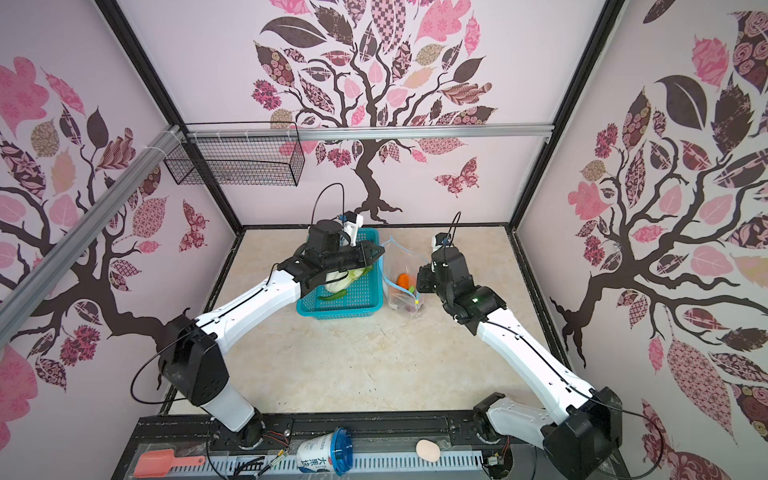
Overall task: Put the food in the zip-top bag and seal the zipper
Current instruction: 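Raise the left gripper out of the bag back over the basket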
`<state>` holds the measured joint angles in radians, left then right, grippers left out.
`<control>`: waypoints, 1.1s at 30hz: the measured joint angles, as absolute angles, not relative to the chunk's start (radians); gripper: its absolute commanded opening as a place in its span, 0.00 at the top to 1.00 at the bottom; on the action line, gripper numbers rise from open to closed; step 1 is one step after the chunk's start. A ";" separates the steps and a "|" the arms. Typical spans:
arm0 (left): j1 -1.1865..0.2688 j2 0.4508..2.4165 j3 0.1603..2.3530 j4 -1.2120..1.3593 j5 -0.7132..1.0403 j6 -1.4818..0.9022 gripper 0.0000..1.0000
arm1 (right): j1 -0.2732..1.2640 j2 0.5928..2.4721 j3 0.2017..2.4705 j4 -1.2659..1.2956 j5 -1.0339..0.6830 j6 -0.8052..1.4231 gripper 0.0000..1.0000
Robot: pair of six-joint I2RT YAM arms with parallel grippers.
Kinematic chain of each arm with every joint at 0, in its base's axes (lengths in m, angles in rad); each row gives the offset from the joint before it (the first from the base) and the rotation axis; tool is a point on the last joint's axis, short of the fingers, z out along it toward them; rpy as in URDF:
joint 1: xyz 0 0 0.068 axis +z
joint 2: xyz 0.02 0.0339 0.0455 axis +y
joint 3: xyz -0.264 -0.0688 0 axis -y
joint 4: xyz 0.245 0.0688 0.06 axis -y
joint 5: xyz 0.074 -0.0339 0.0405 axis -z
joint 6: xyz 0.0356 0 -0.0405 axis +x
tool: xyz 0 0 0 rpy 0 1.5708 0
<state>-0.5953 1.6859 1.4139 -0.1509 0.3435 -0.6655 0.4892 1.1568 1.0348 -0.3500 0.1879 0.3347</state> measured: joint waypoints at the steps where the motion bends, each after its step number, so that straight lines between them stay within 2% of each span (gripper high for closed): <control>1: -0.595 1.699 1.414 -0.160 0.347 -0.668 1.00 | 0.489 1.156 1.030 -0.356 0.190 0.334 1.00; 11: -0.596 1.651 1.415 -0.164 0.365 -0.672 1.00 | 0.488 1.034 1.028 -0.377 0.202 0.311 1.00; 16: -0.599 1.673 1.446 -0.164 0.395 -0.658 1.00 | 0.488 0.955 1.034 -0.375 0.123 0.313 1.00; 22: -0.580 1.748 1.471 -0.185 0.398 -0.643 1.00 | 0.488 0.970 0.927 -0.278 0.018 0.354 1.00; 23: -0.575 1.756 1.471 -0.197 0.394 -0.639 0.92 | 0.488 0.984 0.912 -0.272 0.005 0.361 1.00; 26: -0.565 1.761 1.471 -0.226 0.378 -0.622 0.53 | 0.488 1.018 0.890 -0.249 -0.010 0.370 1.00; 27: -0.562 1.759 1.471 -0.232 0.370 -0.620 0.44 | 0.488 1.023 0.887 -0.244 -0.013 0.372 1.00; 30: -0.554 1.757 1.471 -0.260 0.348 -0.611 0.33 | 0.488 1.024 0.887 -0.219 -0.013 0.374 1.00; 33: -0.541 1.741 1.471 -0.316 0.320 -0.579 0.29 | 0.488 1.024 0.884 -0.190 -0.013 0.374 1.00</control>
